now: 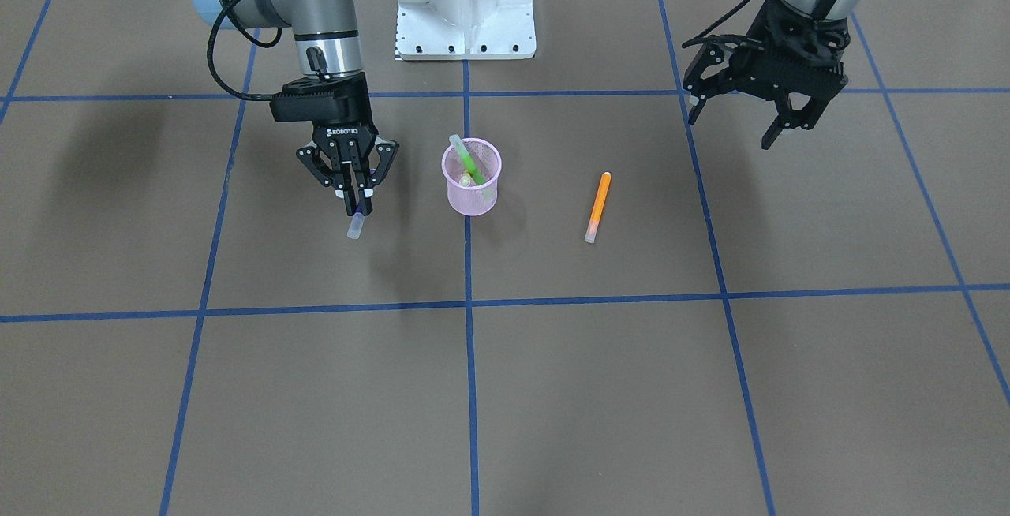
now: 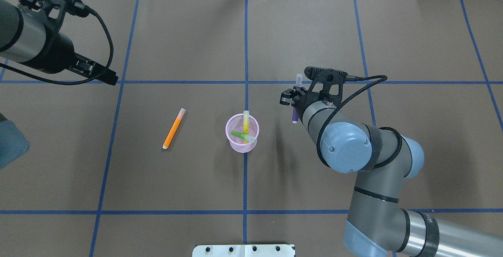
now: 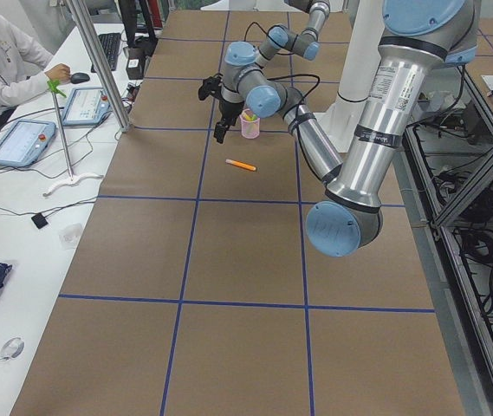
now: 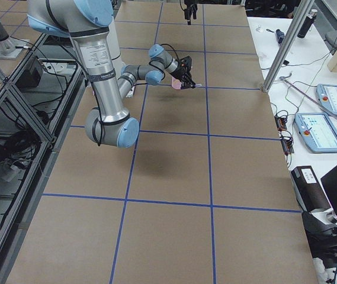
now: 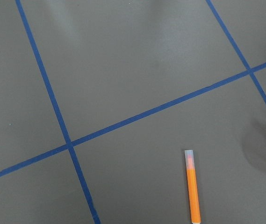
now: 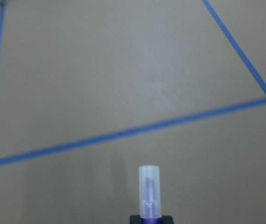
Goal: Collect pens into pen holder
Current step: 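Lift the purple marker with the right gripper and lower it into the cup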
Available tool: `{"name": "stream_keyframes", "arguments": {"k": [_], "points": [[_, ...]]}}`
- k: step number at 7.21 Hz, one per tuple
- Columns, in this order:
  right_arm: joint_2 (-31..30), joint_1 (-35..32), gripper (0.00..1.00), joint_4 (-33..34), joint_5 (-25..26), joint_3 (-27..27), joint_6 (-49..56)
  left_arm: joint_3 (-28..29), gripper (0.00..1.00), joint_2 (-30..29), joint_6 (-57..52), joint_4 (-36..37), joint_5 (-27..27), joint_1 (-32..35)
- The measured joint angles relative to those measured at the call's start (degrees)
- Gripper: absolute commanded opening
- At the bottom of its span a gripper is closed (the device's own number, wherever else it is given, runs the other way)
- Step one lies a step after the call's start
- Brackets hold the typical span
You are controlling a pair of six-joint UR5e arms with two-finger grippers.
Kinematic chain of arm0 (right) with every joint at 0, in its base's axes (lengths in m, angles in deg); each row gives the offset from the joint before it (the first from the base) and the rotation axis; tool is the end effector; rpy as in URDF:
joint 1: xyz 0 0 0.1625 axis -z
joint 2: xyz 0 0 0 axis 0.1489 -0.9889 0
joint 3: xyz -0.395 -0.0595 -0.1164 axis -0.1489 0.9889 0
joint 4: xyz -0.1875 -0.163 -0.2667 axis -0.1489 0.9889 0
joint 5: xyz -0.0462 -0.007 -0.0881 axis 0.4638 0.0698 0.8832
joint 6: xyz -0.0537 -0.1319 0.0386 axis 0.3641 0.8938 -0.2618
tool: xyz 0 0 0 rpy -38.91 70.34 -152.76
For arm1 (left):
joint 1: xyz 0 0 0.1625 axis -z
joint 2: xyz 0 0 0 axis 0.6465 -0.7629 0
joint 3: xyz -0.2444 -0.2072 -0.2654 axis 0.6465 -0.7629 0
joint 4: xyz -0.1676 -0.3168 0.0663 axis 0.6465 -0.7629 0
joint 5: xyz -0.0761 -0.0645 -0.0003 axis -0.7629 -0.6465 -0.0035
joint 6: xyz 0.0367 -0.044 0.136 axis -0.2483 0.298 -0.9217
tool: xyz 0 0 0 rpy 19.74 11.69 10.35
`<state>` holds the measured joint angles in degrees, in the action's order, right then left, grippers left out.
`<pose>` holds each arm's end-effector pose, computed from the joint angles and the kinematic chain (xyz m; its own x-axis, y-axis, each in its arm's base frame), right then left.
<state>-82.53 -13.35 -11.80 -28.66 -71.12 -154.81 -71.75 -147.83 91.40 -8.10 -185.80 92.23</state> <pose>-0.4703 -0.4061 0.2957 0.5891 0.0044 0.8081 -0.5841 0.6934 0.4220 0.2631 -0.4378 0.3087 0.6247 0.3906 -0.6761 -0.0869 0.8953 0.4370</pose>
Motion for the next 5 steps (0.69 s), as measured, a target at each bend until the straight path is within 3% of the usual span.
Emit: {"name": "stream_keyframes", "arguments": {"k": [2, 5], "points": [[0.27, 3.31, 0.0, -10.93, 7.06, 0.94, 9.61, 0.04, 1.0, 0.0, 0.06, -0.03, -0.23, 0.0], [5.35, 7.66, 0.0, -15.83, 15.94, 5.28, 16.35, 0.23, 1.0, 0.0, 0.07, -0.03, -0.35, 0.0]]}}
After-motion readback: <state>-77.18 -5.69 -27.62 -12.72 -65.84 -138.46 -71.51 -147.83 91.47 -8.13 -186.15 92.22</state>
